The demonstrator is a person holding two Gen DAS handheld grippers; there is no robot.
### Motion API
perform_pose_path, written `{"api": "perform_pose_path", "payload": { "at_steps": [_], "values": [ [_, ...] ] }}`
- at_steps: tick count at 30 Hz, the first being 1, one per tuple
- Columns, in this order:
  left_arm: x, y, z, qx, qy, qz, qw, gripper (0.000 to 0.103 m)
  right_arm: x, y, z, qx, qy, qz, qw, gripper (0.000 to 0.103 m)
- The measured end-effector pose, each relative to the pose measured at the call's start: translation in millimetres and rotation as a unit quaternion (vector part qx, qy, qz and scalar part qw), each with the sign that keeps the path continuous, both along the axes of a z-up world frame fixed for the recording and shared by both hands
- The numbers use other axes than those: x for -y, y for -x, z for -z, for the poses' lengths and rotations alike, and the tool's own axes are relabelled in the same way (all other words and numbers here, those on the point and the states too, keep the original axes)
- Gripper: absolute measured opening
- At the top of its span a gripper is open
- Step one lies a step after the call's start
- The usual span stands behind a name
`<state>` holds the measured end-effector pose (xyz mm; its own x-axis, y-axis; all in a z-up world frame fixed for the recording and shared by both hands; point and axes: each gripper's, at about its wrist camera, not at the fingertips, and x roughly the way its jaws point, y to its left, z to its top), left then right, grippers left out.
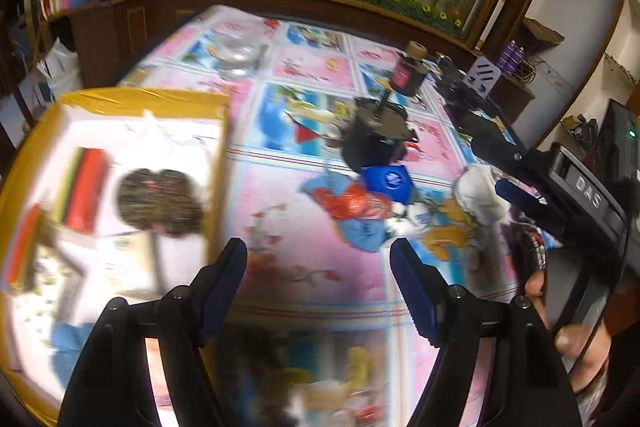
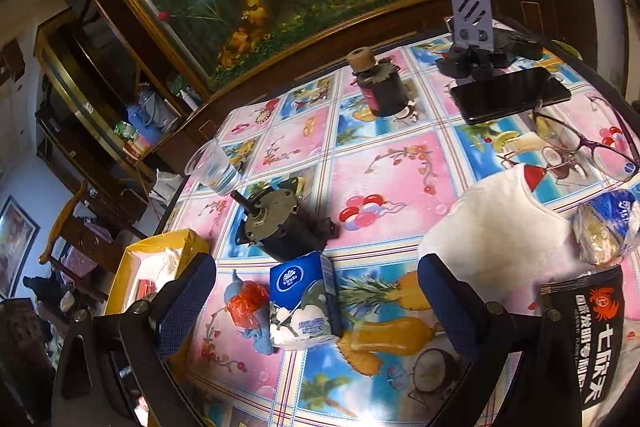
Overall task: Organize soft objects
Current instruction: 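Move the left gripper to the blue cloth with red bag while the right gripper reaches the Vinda tissue pack, then grasp the blue cloth with red bag with the left gripper while the right gripper grasps the Vinda pack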
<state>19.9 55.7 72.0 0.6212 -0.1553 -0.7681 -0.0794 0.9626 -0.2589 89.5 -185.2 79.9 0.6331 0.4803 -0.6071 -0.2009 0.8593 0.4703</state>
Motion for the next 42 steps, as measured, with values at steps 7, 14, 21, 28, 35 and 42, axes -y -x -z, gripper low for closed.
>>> {"api": "perform_pose_path", "payload": {
  "at_steps": [7, 14, 21, 28, 35, 42],
  "values": [
    [12.6, -48.9, 19.0, -0.029, 0.012, -0.048, 0.9983, 0.073, 5.7, 2.2, -3.4, 0.003, -0.008, 0.008, 1.0, 0.102],
    [18.9, -78.4, 40.8, -0.041, -0.012, -0.064, 0.997, 0.039, 7.2, 4.1, -6.3, 0.006, -0.014, 0.007, 1.0, 0.102],
    [30.9, -49.6, 42.0, -0.004, -0.041, -0.029, 0.9987, 0.034, 4.3, 1.6, -1.4, -0.007, 0.0, 0.009, 1.0, 0.102],
    [34.9, -7.5, 46.8, 0.04, -0.085, -0.008, 0.9955, 0.035, -21.0, -4.0, 16.6, -0.033, 0.054, -0.021, 0.998, 0.102],
    [32.2, -8.4, 49.7, 0.042, -0.079, 0.001, 0.996, 0.039, -55.9, -5.9, 36.3, -0.033, 0.127, -0.054, 0.99, 0.098],
    [29.2, -13.2, 55.9, 0.02, -0.068, 0.004, 0.9975, 0.038, -77.4, -11.5, 55.7, -0.039, 0.173, -0.081, 0.981, 0.076]
  ]
}}
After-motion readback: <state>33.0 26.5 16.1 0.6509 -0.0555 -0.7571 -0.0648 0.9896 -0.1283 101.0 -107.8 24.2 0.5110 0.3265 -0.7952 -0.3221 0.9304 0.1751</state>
